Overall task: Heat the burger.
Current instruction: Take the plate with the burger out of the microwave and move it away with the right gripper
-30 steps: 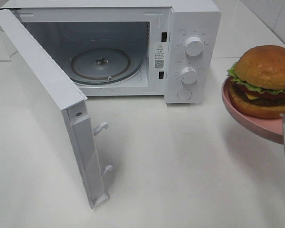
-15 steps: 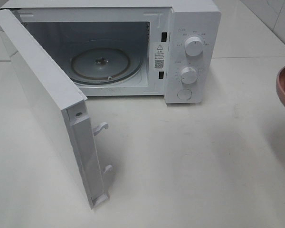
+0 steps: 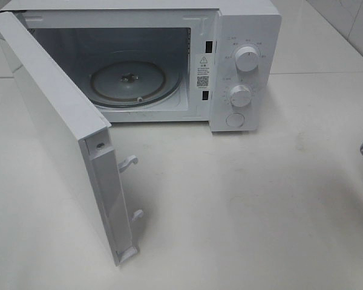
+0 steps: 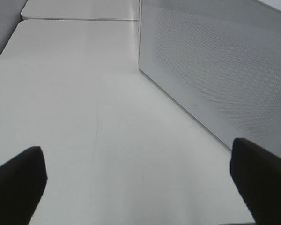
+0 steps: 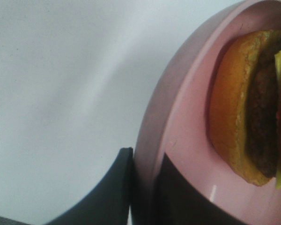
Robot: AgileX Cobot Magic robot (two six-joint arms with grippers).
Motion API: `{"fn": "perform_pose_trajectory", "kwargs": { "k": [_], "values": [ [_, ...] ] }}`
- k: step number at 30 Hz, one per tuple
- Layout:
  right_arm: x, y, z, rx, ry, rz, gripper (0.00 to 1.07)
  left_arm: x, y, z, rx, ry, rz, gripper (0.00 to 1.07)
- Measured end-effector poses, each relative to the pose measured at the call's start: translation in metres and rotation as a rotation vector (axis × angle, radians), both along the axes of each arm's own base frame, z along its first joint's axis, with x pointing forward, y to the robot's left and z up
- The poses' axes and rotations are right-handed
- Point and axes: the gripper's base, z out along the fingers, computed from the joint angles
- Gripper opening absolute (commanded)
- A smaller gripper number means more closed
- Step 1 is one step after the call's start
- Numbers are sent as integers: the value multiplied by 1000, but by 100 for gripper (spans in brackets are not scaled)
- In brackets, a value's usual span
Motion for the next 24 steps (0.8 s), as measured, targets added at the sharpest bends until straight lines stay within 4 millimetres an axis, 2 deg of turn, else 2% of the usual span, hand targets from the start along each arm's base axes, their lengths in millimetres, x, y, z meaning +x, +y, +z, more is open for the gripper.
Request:
{"fn": "perform_pose_trajectory", "kwargs": {
  "k": [12,24],
  "values": [
    [26,17,-49,8,47,-255,3,0,0,0,0,0,0,100],
    [39,27,-81,76,19,-426,4,0,0,0,0,0,0,100]
  ]
}}
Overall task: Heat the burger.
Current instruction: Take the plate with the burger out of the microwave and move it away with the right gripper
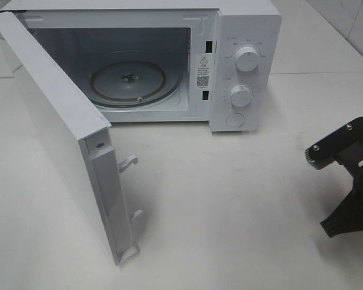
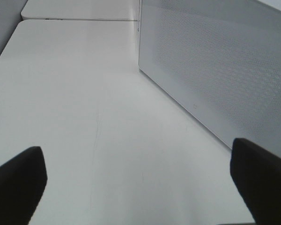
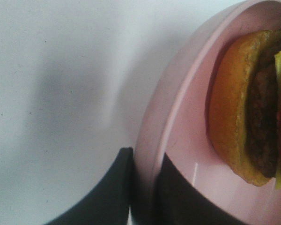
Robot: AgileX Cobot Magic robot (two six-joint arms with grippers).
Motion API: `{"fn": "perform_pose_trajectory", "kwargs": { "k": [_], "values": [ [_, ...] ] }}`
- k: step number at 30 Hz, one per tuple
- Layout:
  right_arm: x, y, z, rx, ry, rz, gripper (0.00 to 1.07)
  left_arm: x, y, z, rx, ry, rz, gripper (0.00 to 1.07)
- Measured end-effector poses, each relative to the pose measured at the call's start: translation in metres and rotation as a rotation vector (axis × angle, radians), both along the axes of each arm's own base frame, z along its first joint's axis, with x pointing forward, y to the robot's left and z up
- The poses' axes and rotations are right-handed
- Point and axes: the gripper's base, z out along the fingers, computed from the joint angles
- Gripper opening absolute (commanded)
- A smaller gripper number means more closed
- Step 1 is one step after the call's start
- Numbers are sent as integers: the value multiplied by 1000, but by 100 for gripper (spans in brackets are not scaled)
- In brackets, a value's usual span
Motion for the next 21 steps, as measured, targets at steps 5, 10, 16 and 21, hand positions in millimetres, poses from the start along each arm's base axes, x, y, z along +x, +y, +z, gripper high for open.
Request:
{"fn": "perform_pose_trajectory", "kwargs": {
  "k": [5,10,16,21],
  "values": [
    [10,6,-15,-6,-3,-35,5,0,0,0,0,0,0,100],
    [23,4,-26,13,-6,-103,7,0,0,0,0,0,0,100],
    [28,-2,-34,4,9,-138,10,0,0,0,0,0,0,100],
    [31,-7,-41,-7,26,-130,15,0,0,0,0,0,0,100]
  ]
}}
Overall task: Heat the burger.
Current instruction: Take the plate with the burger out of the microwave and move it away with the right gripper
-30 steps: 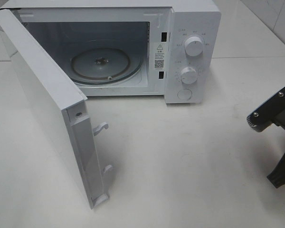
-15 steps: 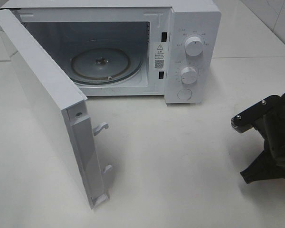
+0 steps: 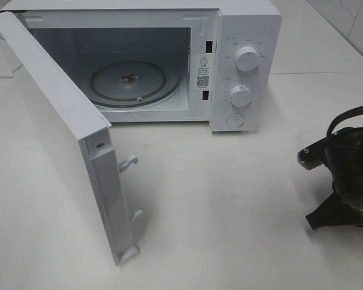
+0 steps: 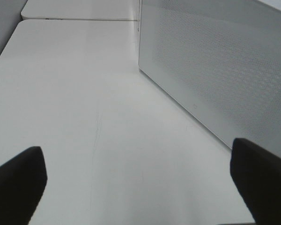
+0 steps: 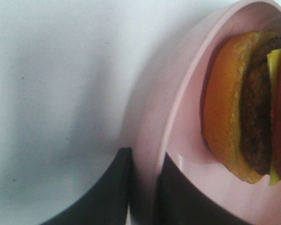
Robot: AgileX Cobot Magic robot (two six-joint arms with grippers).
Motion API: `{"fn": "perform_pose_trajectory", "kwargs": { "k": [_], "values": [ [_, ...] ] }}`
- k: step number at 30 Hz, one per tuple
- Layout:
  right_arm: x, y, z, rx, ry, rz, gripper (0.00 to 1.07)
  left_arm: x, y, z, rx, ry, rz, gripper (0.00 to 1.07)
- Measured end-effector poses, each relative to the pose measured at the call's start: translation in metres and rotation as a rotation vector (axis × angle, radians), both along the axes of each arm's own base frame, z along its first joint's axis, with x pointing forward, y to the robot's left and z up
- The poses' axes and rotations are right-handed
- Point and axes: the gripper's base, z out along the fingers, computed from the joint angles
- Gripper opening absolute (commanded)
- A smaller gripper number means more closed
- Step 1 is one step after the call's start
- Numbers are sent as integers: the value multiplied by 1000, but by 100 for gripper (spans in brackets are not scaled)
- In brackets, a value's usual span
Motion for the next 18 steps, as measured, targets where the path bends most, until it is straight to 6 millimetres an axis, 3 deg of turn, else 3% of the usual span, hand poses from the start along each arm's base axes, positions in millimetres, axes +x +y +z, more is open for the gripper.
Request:
{"fn": "perform_pose_trajectory", "kwargs": {
  "k": [6,8,11,18],
  "values": [
    [2,-1,0,-20,7,9,30,0,0,0,0,0,0,100],
    [3,1,2,-20,26,22,41,0,0,0,0,0,0,100],
    [5,2,3,-16,31,28,42,0,0,0,0,0,0,100],
    [12,11,33,53,21,66,45,0,0,0,0,0,0,100]
  ]
}}
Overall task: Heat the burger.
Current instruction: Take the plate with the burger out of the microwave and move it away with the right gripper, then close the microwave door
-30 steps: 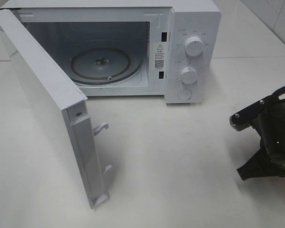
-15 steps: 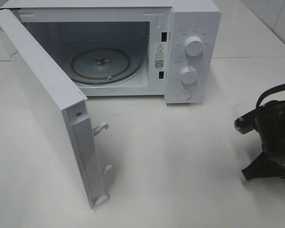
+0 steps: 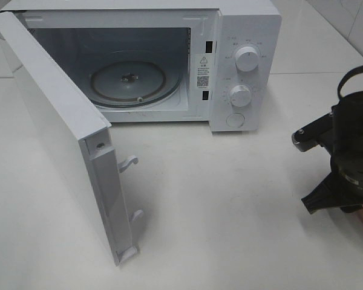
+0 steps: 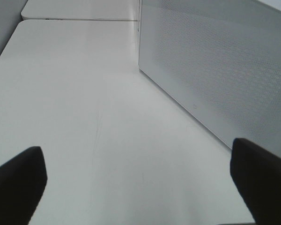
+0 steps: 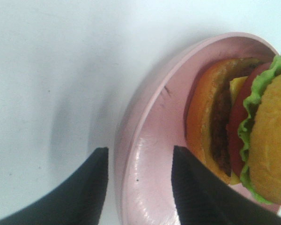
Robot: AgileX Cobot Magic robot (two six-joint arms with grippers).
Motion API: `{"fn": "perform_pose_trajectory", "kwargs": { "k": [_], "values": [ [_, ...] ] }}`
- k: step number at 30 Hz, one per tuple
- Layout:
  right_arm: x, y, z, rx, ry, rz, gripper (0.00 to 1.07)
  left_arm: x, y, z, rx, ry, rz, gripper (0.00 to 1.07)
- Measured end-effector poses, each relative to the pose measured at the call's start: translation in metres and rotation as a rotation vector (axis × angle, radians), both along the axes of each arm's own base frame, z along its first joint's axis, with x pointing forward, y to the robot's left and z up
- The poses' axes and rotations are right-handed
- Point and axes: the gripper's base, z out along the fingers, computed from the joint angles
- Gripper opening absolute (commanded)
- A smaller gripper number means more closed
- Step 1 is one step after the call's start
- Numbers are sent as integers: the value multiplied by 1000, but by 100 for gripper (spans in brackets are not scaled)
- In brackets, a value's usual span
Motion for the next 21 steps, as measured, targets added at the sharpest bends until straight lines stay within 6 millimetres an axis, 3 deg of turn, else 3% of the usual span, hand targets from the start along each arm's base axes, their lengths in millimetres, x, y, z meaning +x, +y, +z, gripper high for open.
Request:
{"fn": "perform_pose_trajectory", "kwargs": {
  "k": [1,3,10,14,16,21],
  "values": [
    [0,0,0,0,0,0,45,0,0,0,0,0,0,100],
    [-2,4,22,69,-20,26,45,0,0,0,0,0,0,100],
    [-7,10,53,168,-30,117,47,0,0,0,0,0,0,100],
    [-14,11,67,218,-31,166,54,0,0,0,0,0,0,100],
    [-25,12,81,269,-20,243,67,0,0,0,0,0,0,100],
    [-41,11,97,334,4,309,77,0,0,0,0,0,0,100]
  ]
}}
